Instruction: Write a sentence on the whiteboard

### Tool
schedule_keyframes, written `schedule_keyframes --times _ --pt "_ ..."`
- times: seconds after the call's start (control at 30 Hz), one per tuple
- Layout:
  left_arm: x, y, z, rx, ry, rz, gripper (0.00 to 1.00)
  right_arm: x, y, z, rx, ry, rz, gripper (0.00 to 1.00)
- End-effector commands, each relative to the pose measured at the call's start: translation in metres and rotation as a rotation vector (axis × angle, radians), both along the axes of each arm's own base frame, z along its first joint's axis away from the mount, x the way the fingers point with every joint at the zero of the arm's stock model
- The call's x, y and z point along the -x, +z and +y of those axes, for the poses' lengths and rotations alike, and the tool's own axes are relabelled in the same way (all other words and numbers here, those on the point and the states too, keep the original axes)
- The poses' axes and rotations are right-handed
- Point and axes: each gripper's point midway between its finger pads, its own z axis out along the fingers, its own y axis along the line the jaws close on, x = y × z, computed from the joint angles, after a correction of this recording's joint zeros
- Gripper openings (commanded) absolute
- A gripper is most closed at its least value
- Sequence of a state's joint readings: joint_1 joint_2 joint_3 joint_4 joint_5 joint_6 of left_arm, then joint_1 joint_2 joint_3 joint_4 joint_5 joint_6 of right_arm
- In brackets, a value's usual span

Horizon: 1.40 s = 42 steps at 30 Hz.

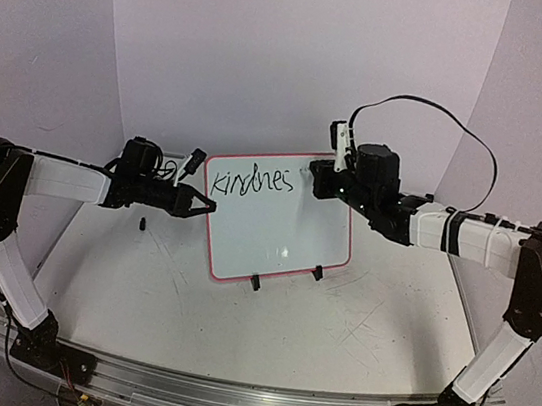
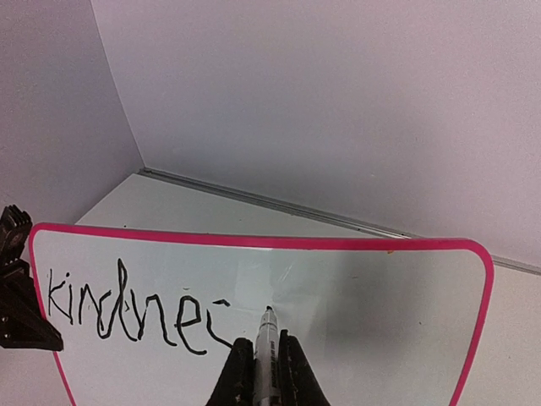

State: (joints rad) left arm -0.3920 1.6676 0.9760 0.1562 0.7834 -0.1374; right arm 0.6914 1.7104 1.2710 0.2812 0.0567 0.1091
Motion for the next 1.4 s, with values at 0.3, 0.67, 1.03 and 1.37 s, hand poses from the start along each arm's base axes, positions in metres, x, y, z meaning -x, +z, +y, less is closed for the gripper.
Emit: schedule_keyframes --times 0.3,0.67,1.03,1.37 --pt "-0.039 -0.008 0.026 -0.148 0.178 -0.121 0.00 -0.015 0.016 0.005 -0.015 -0.023 -0.053 0.00" --pt "-0.040 -0.007 0.026 -0.149 0.179 -0.121 0.00 -0.009 0.006 0.016 -0.021 0.023 -0.022 0.00" --pt "-0.039 -0.007 0.027 -0.150 0.179 -0.122 0.00 0.003 -0.010 0.016 -0.016 0.042 0.021 0.00" --pt "-0.040 -0.006 0.026 -0.150 0.179 -0.123 0.00 0.006 -0.016 -0.004 0.007 -0.040 0.024 0.00"
